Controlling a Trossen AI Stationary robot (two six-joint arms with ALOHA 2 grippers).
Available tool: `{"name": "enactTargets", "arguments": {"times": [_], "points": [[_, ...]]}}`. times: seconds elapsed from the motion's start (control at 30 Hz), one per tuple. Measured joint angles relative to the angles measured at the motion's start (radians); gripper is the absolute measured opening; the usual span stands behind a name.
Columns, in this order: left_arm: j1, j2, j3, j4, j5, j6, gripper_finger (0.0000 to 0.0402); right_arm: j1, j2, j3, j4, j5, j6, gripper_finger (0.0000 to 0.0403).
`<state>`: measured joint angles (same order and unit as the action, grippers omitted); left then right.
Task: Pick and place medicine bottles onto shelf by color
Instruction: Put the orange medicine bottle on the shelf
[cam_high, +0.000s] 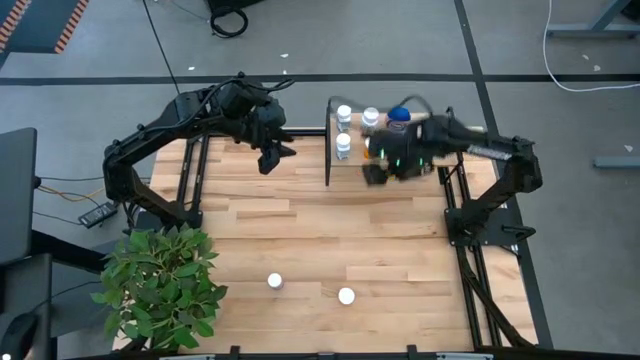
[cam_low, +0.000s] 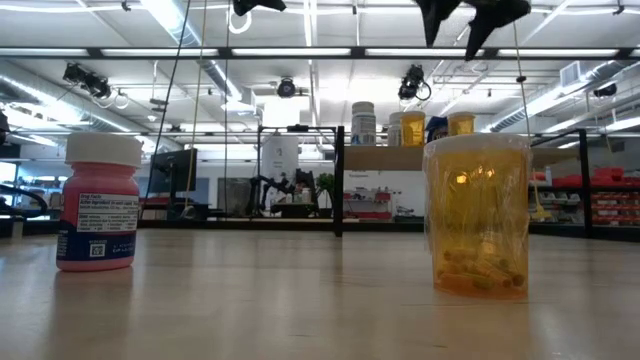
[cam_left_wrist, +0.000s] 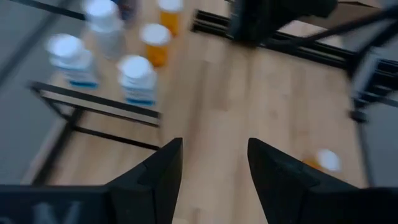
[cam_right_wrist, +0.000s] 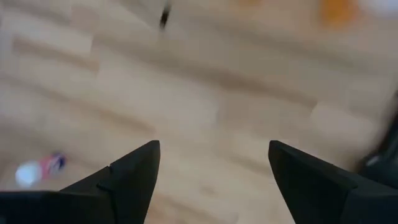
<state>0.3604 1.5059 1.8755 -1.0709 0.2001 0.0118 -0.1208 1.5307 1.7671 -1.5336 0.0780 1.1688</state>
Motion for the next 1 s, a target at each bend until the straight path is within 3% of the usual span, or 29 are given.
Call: {"name": "enactTargets", "arguments": {"times": [0.13, 0.3, 0.5, 0.63, 0.8, 1.0], "points": [[-0.003, 0.000, 0.000, -0.031, 0.106, 0.017, 0.0186, 0.202, -0.002, -0.082, 0.129, -0.002, 0.215, 0.0307], [-0.025, -0.002, 0.000, -0.078, 0.118, 0.030, 0.0188, 0.387, 0.057, -0.186, 0.360, -0.029, 0.410, 0.0307], [-0.062, -0.003, 0.000, -0.080, 0.116, -0.032, 0.0187, 0.490, 0.225, -0.143, 0.421, -0.088, 0.361, 0.0307], [-0.103, -0.002, 0.000, -0.079, 0.111, -0.075, 0.0183, 0.537, 0.298, -0.104, 0.462, -0.073, 0.352, 0.0307], [-0.154, -0.002, 0.000, -0.079, 0.057, -0.105, 0.0185, 0.584, 0.394, -0.101, 0.577, -0.093, 0.327, 0.0307], [-0.211, -0.001, 0.000, -0.079, 0.024, -0.198, 0.0183, 0.611, 0.483, -0.102, 0.591, -0.120, 0.327, 0.0307]]}}
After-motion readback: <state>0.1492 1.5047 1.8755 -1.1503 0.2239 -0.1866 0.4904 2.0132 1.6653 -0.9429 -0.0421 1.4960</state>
